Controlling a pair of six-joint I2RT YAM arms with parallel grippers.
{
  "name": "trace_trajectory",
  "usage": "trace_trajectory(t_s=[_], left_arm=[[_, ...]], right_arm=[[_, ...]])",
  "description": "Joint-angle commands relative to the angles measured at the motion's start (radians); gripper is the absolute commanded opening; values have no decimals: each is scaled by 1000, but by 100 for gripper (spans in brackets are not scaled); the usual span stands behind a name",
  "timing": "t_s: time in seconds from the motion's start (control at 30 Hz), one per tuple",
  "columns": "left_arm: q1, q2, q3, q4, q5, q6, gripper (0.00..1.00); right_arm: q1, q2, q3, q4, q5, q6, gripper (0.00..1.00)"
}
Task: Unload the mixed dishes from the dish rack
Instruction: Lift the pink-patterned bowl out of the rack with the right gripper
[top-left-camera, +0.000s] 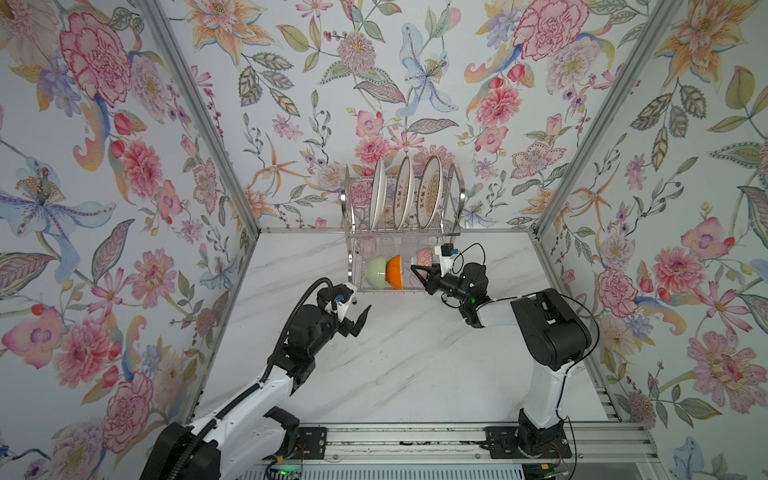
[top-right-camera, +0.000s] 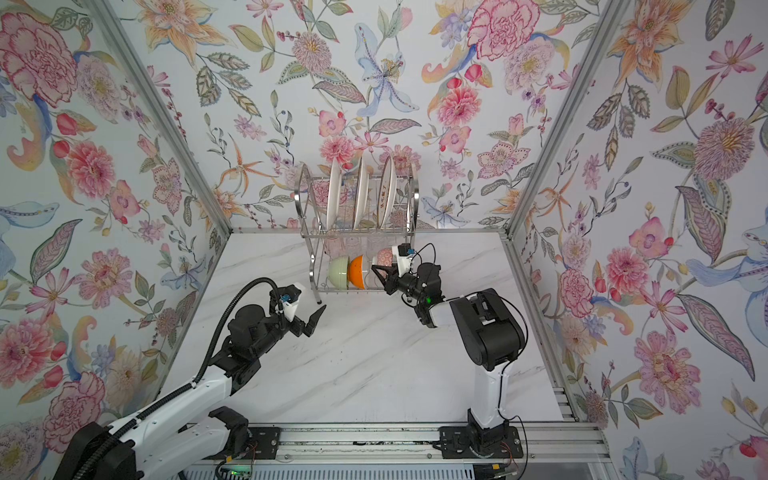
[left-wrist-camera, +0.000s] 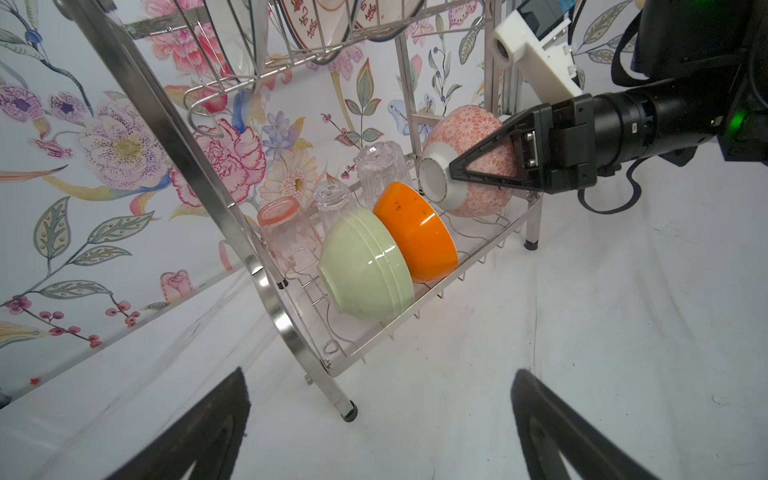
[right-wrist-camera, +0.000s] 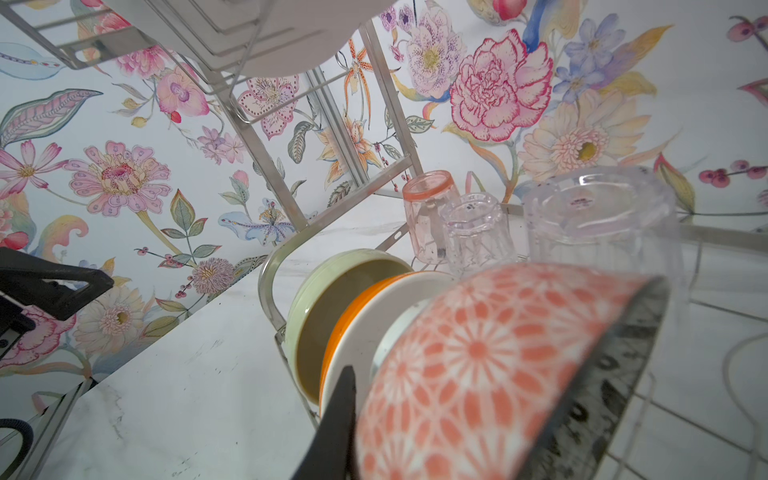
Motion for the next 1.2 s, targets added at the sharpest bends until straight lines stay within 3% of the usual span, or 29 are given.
trace_trajectory(t_s=[0.0, 0.53, 0.73, 1.17], left_arm=[[-12, -25, 8, 3, 14, -13, 99], [-11, -129, 184, -170, 5, 2, 99], [-11, -144, 231, -195, -10, 3, 99], [-5, -175, 332, -344, -190, -32, 99]], right_arm=[[-3, -66, -17, 119, 9, 5, 0], [26, -207, -149, 131, 70, -45, 0], [51, -309, -199, 43, 92, -140, 0], [146, -573, -285, -328, 212, -443, 0]])
